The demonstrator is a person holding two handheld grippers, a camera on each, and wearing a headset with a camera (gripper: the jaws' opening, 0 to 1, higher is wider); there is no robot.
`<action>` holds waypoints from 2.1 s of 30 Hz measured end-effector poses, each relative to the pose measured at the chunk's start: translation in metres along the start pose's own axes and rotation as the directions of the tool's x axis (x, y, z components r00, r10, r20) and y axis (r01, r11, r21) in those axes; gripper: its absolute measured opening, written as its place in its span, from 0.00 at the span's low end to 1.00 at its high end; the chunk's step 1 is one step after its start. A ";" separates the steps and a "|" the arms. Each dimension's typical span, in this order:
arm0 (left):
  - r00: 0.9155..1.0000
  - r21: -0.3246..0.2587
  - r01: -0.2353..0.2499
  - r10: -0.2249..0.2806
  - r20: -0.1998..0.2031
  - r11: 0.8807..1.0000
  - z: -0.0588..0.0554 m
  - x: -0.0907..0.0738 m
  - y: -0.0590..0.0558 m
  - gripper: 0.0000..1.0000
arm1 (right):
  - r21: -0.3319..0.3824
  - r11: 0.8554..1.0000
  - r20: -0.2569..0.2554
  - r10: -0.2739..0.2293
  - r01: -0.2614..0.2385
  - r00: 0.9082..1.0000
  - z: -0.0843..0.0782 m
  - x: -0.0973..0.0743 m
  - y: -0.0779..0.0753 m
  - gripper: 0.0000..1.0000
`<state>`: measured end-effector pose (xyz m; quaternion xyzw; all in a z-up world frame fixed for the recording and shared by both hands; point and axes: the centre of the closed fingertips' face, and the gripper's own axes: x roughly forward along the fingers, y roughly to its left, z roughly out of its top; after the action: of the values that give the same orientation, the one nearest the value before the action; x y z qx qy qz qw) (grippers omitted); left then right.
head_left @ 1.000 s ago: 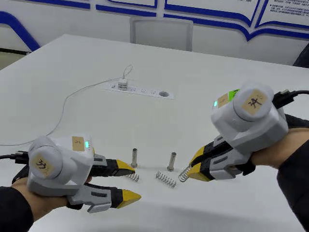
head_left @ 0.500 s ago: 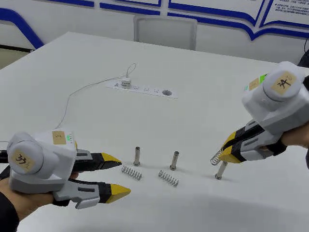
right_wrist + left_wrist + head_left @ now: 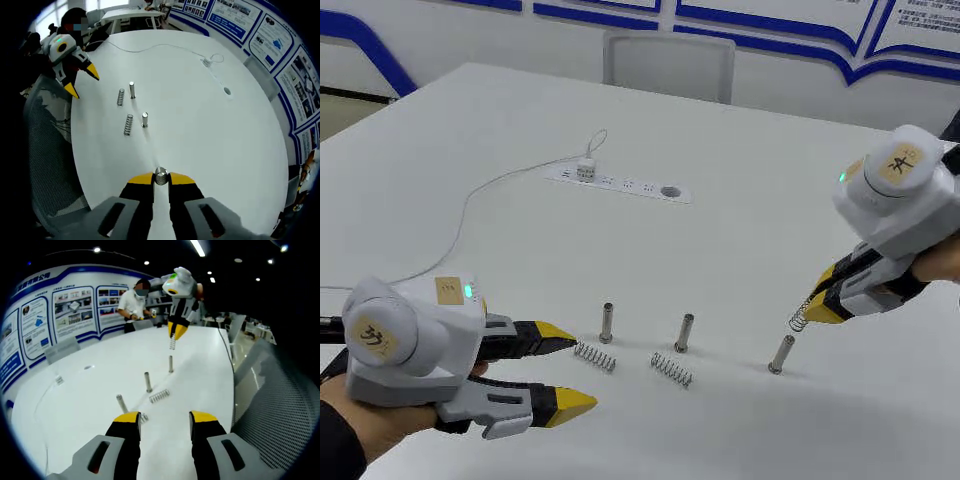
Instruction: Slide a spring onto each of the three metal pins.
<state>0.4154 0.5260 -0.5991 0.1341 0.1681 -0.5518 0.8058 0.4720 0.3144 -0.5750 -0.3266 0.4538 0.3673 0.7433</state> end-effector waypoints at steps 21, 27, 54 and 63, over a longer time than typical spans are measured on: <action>1.000 -0.002 -0.004 0.004 -0.014 1.000 -0.004 0.001 0.002 0.39 | 0.004 0.999 -0.079 0.052 -0.052 0.996 -0.014 0.028 -0.004 0.12; 1.000 -0.002 -0.003 0.003 -0.016 1.000 -0.005 0.002 0.001 0.39 | 0.015 0.998 -0.094 0.058 -0.057 0.994 -0.019 0.041 -0.003 0.12; 1.000 0.001 -0.004 0.004 -0.010 1.000 -0.004 0.002 0.000 0.39 | 0.057 0.997 -0.124 0.055 -0.048 0.991 -0.036 0.078 -0.004 0.14; 1.000 0.005 -0.001 0.001 -0.012 1.000 -0.004 0.002 -0.001 0.39 | 0.035 0.999 -0.096 0.028 -0.025 0.995 -0.027 0.062 0.000 0.21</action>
<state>0.4149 0.5253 -0.6037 0.1395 0.1714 -0.5510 0.8047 0.4797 0.3077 -0.6418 -0.3255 0.4996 0.3533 0.7209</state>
